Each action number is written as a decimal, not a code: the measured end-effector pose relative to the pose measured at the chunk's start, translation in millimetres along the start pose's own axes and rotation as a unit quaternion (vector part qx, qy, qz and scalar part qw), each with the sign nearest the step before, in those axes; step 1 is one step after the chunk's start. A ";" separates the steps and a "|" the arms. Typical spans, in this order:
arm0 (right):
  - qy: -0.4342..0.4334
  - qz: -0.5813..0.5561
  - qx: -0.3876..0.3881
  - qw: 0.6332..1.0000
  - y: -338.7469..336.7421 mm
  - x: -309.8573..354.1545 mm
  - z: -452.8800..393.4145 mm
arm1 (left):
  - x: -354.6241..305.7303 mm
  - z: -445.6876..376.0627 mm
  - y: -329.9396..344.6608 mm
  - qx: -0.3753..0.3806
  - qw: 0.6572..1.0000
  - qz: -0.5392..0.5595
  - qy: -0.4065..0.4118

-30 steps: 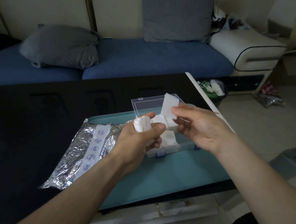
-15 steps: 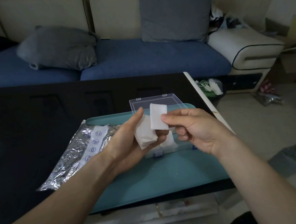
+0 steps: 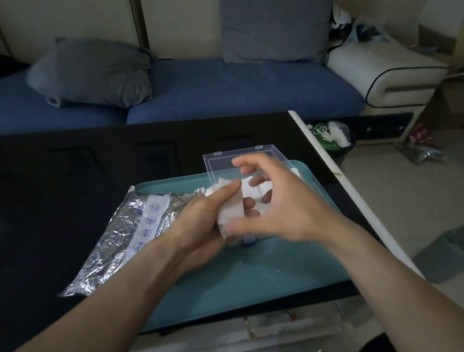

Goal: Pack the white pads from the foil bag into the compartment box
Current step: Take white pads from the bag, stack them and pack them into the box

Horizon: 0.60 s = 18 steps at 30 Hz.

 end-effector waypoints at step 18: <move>-0.049 0.041 0.060 0.996 26.4 -2.0 -0.1 | 14.2 2.8 3.9 0.031 0.998 -0.042 -0.037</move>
Point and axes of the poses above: each hand's wrist, its own z-axis away from the middle knuckle, its own y-axis out of the palm, x = y × z, the point moved 9 cm from there along -z, towards the middle knuckle, and after that the axes turned 8 degrees about -x, right-handed, at the moved point
